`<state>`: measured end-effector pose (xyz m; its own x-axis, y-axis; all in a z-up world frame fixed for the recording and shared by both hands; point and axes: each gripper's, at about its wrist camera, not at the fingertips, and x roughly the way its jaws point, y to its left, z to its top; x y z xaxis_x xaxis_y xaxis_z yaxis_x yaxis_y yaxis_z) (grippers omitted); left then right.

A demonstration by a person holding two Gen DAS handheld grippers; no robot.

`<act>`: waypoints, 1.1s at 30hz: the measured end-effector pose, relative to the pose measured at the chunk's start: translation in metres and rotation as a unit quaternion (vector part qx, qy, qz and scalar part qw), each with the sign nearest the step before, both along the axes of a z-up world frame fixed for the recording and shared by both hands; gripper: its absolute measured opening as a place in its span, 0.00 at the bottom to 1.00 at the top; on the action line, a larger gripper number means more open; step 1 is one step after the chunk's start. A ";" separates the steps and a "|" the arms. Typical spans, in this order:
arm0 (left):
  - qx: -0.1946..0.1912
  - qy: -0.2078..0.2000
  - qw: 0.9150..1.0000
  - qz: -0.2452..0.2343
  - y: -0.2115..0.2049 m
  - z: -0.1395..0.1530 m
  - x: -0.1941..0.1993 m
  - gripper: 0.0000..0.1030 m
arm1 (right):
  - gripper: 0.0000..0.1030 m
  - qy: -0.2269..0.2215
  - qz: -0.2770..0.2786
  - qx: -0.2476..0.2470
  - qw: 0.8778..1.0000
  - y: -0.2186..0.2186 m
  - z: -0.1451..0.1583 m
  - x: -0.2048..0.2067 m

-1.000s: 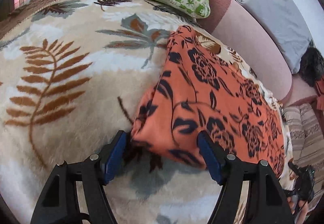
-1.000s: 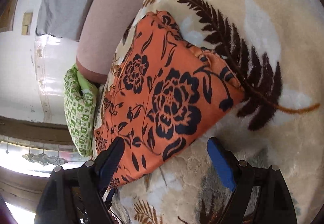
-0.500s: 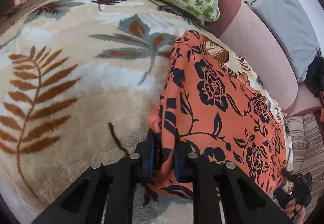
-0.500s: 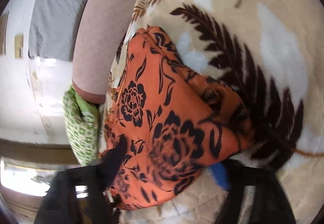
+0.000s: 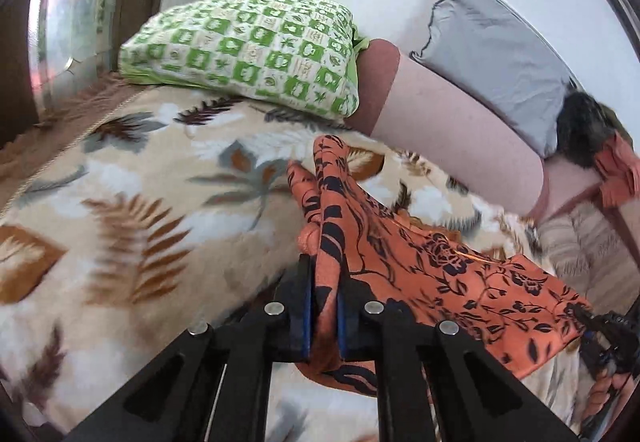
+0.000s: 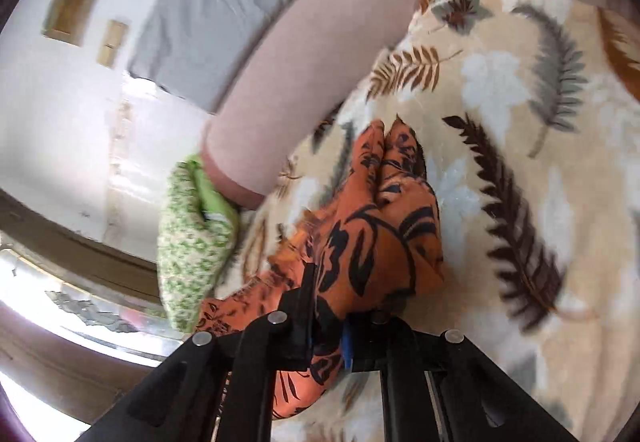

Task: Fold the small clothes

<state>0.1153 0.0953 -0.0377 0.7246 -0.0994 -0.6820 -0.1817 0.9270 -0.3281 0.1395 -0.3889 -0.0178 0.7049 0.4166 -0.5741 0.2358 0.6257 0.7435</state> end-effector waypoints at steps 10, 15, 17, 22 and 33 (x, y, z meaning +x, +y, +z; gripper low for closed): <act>0.012 0.079 0.996 0.048 0.044 -0.063 -0.051 0.41 | 0.26 0.120 -0.028 -0.017 0.992 -0.020 -0.085 -0.109; 0.062 0.017 0.998 0.009 0.025 -0.017 -0.044 0.41 | 0.63 0.065 -0.007 -0.127 0.990 -0.028 -0.029 -0.073; 0.068 0.008 0.997 -0.026 0.008 -0.013 -0.036 0.42 | 0.70 0.051 0.027 -0.184 0.981 -0.018 -0.016 -0.034; 0.076 0.020 0.993 -0.094 -0.037 -0.030 -0.016 0.43 | 0.70 0.093 0.103 -0.241 0.961 -0.002 -0.044 0.057; 0.103 0.084 0.989 -0.069 -0.043 -0.078 0.004 0.41 | 0.12 0.086 0.110 -0.375 0.917 -0.001 -0.052 0.081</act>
<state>0.1195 0.0520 -0.1157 0.5881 -0.0356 -0.8080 -0.0841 0.9909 -0.1049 0.2207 -0.3902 -0.0699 0.5226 -0.0186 -0.8524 0.1157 0.9921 0.0493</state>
